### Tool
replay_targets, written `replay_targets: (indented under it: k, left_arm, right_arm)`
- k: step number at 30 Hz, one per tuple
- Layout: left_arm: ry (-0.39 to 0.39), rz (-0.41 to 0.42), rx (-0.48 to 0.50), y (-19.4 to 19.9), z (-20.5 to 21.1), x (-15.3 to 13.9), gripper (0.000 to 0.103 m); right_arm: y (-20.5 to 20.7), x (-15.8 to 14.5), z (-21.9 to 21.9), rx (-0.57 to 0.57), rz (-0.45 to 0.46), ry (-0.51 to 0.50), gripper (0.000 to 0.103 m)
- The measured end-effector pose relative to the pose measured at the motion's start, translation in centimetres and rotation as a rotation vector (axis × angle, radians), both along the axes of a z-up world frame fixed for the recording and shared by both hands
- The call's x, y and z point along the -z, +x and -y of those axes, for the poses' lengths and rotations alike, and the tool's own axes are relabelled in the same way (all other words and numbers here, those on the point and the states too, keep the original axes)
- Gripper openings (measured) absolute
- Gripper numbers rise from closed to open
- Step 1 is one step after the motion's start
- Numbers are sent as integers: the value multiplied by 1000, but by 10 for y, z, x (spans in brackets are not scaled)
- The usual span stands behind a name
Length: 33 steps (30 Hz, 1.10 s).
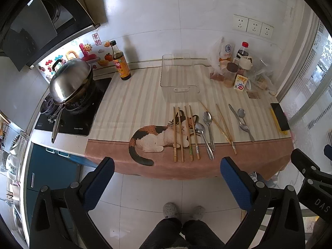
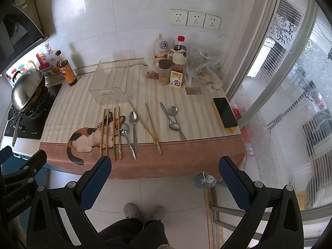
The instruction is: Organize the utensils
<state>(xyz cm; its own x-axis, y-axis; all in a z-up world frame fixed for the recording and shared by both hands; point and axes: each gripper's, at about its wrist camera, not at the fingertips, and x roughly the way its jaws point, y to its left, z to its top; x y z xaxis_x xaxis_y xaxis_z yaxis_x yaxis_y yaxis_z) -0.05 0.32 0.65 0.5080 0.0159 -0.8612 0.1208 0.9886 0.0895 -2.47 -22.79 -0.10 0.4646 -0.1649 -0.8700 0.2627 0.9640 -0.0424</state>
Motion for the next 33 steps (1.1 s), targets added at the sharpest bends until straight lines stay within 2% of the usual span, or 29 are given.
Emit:
replay_targets:
  k: [33]
  left_arm:
    - [-4, 1, 1, -2, 1, 0, 103]
  right_arm:
    - [0, -12, 3, 1, 6, -8, 103]
